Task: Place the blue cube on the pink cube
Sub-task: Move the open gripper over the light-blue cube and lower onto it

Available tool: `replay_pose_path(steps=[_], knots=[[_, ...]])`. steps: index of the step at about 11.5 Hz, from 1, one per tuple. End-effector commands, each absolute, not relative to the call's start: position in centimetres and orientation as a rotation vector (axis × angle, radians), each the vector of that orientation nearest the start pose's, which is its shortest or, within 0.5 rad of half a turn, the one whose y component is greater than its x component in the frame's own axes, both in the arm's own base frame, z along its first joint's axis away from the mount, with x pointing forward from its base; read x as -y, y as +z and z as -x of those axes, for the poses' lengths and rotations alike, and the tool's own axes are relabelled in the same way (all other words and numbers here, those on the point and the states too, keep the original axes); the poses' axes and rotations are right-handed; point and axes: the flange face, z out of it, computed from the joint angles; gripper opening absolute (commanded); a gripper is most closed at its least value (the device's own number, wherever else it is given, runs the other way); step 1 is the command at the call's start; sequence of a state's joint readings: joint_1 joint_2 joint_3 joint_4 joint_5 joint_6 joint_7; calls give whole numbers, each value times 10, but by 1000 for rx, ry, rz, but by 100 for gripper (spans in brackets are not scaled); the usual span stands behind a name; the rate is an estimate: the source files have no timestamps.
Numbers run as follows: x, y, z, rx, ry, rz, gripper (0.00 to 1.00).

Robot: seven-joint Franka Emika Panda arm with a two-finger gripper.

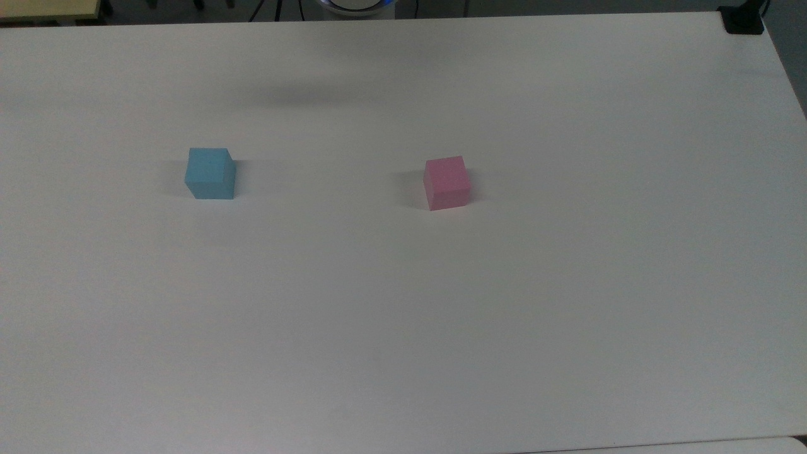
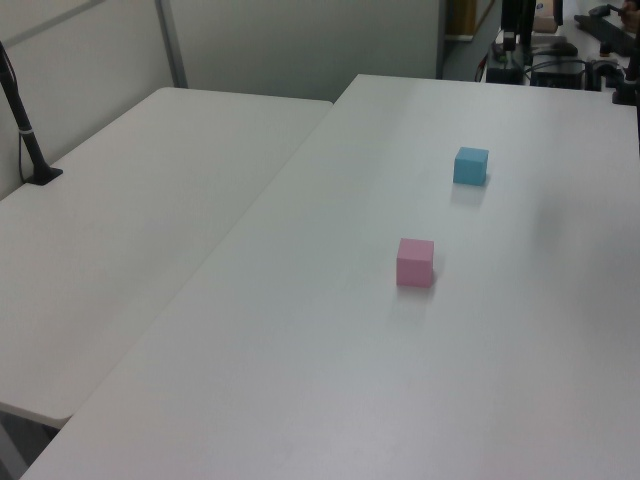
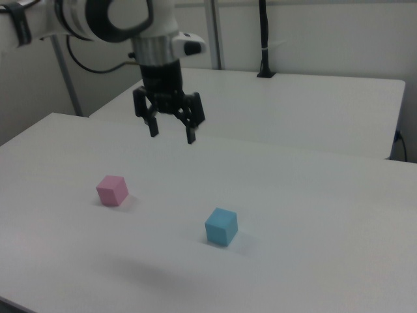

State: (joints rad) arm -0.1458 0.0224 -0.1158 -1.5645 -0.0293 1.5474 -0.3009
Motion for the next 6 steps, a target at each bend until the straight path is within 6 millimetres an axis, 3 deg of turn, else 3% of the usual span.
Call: replay_pose_path(steps=[1,4,5,6], knots=[[179,555,-546,-82,30,3174,100],[186,471,-584,-66,38,3203,100],[185,453,-594,-67,30,3211,100],[186,448,-595,-69,27,3211,100]])
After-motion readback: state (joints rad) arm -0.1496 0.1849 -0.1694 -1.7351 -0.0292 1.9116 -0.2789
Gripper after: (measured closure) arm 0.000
